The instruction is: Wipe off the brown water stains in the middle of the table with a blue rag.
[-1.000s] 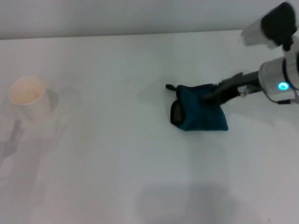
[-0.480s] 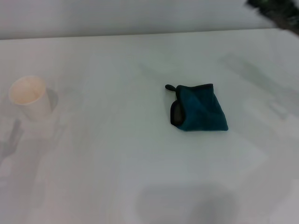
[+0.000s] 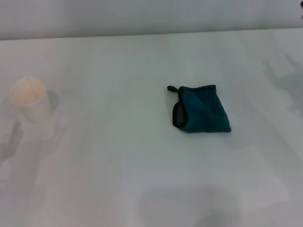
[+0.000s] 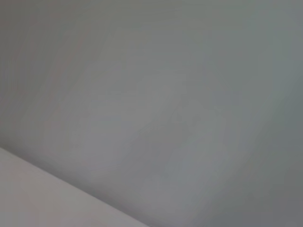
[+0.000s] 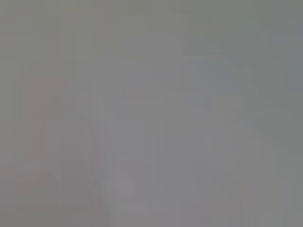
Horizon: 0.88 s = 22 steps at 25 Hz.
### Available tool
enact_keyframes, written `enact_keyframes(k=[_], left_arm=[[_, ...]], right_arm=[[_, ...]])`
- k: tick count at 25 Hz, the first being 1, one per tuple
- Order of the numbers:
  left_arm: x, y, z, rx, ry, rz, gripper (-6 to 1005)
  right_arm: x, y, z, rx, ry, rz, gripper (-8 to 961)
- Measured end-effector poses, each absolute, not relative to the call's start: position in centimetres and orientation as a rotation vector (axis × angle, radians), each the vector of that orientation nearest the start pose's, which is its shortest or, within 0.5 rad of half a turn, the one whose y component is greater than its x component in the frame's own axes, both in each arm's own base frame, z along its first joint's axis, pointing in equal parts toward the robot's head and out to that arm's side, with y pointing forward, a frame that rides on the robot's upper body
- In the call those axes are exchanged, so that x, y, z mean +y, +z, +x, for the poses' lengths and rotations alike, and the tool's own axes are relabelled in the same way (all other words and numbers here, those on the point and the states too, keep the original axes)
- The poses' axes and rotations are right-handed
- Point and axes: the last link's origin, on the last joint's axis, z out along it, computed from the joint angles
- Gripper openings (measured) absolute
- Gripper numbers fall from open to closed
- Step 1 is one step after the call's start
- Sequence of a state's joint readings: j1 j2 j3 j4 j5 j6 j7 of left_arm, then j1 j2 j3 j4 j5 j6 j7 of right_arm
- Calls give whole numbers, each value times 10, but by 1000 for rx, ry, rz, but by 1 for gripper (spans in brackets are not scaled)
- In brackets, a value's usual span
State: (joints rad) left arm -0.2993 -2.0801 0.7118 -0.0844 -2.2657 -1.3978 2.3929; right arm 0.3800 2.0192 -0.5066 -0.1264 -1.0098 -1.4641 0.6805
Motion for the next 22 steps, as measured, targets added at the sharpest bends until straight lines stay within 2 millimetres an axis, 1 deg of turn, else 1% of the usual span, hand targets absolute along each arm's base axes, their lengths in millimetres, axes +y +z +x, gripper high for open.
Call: enact_keyframes(k=[1, 3, 6, 11, 15, 22], left_arm=[[249, -18, -369, -1025, -1039, -1509, 880], [249, -18, -369, -1026, -1038, -1510, 880], [250, -18, -368, -1026, -1038, -1510, 880], [252, -16, -369, -1025, -1041, -1498, 880], [254, -15, -369, -1023, -1043, -1483, 880], [260, -14, -372, -1042, -1021, -1459, 880]], right_arm=[[308, 60, 348, 508, 984, -1526, 831], [311, 51, 349, 452, 865, -1524, 830], [318, 43, 351, 434, 763, -1528, 829], [328, 38, 354, 492, 727, -1539, 829], [332, 36, 355, 518, 715, -1541, 829], [337, 42, 357, 548, 723, -1487, 829]])
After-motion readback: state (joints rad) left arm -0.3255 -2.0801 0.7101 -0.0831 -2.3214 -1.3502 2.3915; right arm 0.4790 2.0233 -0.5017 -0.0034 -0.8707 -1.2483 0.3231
